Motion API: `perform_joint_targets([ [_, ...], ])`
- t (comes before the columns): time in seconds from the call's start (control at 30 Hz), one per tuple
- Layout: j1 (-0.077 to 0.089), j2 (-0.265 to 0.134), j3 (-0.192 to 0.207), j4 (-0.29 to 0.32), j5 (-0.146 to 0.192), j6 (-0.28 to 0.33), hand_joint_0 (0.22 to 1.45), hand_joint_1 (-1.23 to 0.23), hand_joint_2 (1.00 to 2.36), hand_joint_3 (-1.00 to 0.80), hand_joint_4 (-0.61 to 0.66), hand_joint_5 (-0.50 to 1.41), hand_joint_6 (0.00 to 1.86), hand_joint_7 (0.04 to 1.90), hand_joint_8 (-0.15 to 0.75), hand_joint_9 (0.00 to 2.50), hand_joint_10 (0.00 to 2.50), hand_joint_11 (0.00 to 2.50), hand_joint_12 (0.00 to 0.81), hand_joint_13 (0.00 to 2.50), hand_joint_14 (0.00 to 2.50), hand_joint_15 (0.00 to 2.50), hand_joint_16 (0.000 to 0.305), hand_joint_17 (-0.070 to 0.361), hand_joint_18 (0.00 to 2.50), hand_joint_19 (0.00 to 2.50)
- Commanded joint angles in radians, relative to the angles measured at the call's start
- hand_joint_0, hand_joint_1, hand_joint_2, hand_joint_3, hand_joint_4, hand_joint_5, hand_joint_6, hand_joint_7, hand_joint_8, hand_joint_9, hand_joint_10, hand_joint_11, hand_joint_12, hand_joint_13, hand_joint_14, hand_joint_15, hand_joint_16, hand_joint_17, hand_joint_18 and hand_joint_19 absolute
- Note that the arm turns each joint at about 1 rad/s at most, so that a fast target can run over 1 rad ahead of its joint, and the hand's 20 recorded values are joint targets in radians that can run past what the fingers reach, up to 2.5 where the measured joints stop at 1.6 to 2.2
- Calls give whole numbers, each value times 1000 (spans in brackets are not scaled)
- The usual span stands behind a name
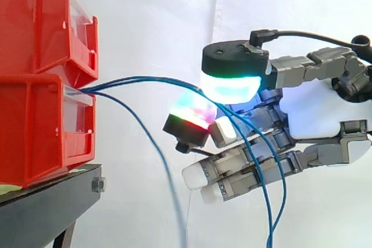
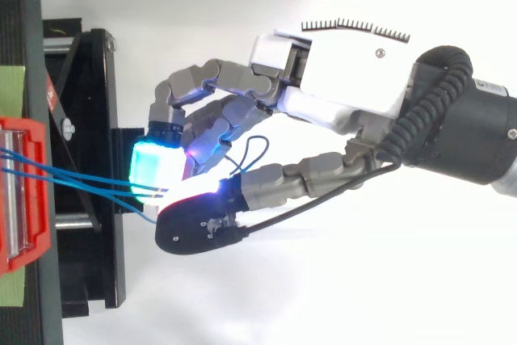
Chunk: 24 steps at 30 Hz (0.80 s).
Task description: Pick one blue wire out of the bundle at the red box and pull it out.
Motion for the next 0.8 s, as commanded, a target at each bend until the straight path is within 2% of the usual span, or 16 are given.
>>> perform_joint_targets([
  [0.0, 1, 1, 0, 0, 0, 0, 610, -807, 1018, -19, 323, -153, 777, 1058, 300, 932, 24, 754, 413, 555, 12, 292, 66, 148, 469, 403],
  [0.23, 1, 1, 0, 1, 0, 0, 603, -770, 1016, -33, 371, -95, 593, 1316, 302, 966, 21, 707, 418, 567, 12, 288, 67, 151, 475, 406],
  [0.33, 1, 1, 0, 1, 2, 1, 589, -760, 1017, -44, 373, -89, 577, 1367, 309, 975, 23, 712, 420, 569, 12, 295, 68, 152, 477, 412],
  [0.57, 1, -1, 0, 0, 0, 0, 557, -717, 1013, -67, 351, -95, 639, 1290, 324, 993, 23, 716, 442, 586, 11, 295, 72, 162, 502, 417],
  [0.77, 1, 1, 0, 1, 0, 0, 567, -755, 1016, -48, 329, -130, 749, 1213, 328, 970, 24, 742, 436, 574, 11, 296, 69, 156, 491, 405],
])
